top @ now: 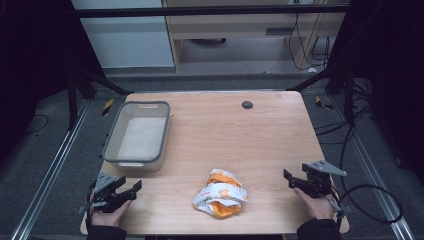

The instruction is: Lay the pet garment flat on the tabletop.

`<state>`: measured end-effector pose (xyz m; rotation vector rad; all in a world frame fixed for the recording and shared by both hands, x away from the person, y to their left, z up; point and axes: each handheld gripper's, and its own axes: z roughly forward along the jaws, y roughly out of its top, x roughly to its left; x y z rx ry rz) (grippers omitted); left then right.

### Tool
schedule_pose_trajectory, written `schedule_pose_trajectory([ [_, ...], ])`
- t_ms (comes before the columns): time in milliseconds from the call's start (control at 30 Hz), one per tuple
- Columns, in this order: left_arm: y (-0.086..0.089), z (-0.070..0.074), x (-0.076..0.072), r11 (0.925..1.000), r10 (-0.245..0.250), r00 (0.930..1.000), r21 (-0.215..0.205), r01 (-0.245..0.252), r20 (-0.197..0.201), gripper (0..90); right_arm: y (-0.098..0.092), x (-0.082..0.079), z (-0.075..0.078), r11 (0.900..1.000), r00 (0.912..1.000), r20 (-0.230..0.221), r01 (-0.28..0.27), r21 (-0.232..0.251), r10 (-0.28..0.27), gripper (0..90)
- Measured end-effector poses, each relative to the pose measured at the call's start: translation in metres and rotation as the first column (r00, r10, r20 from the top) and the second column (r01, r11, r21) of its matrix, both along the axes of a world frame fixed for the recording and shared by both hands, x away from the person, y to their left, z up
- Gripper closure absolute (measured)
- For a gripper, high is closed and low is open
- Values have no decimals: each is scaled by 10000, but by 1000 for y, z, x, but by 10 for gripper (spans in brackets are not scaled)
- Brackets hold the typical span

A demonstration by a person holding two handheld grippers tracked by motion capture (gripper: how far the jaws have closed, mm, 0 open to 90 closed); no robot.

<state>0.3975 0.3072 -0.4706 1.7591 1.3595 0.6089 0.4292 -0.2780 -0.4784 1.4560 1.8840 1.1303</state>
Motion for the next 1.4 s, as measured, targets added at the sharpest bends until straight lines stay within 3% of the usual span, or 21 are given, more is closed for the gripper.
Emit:
schedule_pose_trajectory([
  [133, -4, 2, -2, 9998, -187, 9998, 72, 186, 100, 322, 9, -3, 2, 9988, 9990, 26, -446, -188, 446, 254],
  [267, -12, 4, -5, 9984, -550, 9984, 113, 548, 149, 312, 15, -6, 6, 9965, 9965, 94, -831, 100, 830, 279],
  [467, -20, 7, -8, 9965, -831, 9960, 106, 828, 327, 304, 24, -8, 11, 9907, 9904, 211, -1363, -9, 1363, 305],
  [767, -29, 14, -8, 9935, -1120, 9926, 266, 1109, 461, 287, 30, -10, 18, 9835, 9831, 289, -1809, 47, 1807, 330],
  [1067, -43, 23, -6, 9850, -1705, 9826, 406, 1679, 736, 309, 41, -10, 29, 9714, 9704, 508, -2370, 135, 2361, 353],
  [1400, -57, 29, -1, 9746, -2204, 9721, 574, 2163, 797, 327, 58, -5, 36, 9510, 9502, 397, -3089, -118, 3091, 363],
])
